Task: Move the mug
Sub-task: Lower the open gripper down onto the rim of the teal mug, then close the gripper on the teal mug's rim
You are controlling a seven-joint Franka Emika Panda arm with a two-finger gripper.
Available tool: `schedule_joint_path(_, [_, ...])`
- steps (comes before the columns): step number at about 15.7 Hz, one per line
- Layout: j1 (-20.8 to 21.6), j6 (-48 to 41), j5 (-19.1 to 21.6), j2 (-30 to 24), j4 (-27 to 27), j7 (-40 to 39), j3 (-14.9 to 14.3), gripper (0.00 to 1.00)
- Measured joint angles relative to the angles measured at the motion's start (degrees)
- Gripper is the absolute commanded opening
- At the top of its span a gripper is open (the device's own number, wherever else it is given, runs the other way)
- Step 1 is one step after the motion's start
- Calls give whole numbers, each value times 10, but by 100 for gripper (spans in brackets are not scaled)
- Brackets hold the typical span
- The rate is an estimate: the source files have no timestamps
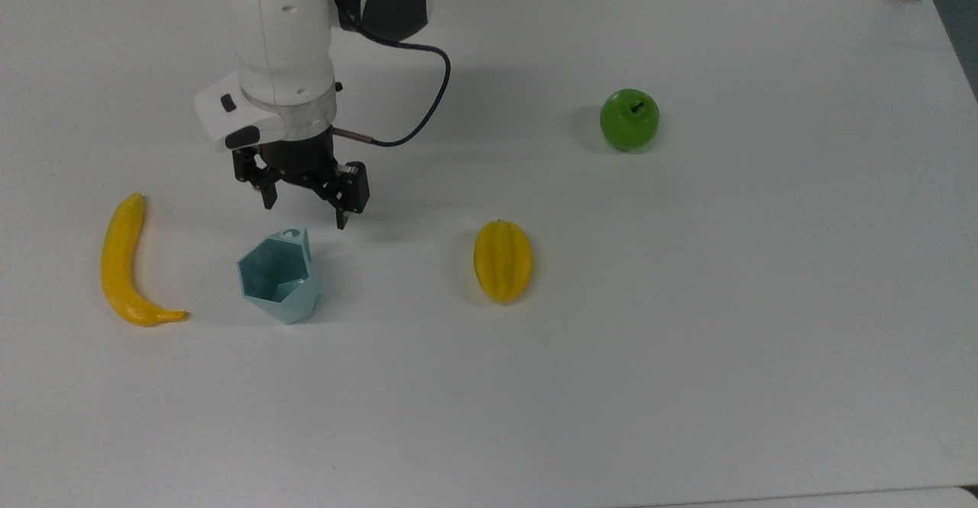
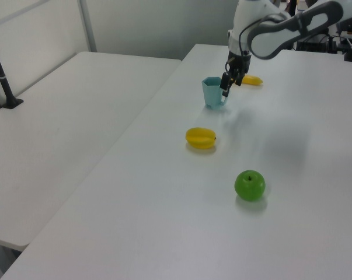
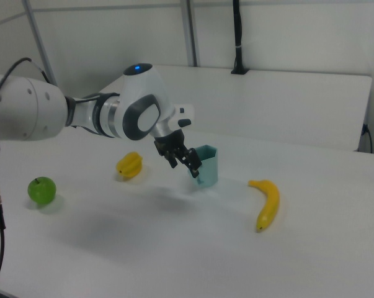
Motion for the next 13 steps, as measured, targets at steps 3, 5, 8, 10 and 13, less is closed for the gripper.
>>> schedule_joint_path(3, [-5, 40, 0, 23, 0, 0, 0, 46])
schedule_joint_path(5, [-6, 58, 0, 31, 0, 0, 0, 33])
schedule_joint_path(8, [-6, 88, 0, 39, 0, 0, 0, 11])
schedule_joint_path(10, [-6, 101, 0, 42, 1, 0, 0, 7])
schedule_joint_path(13, [-6, 101, 0, 42, 1, 0, 0, 7])
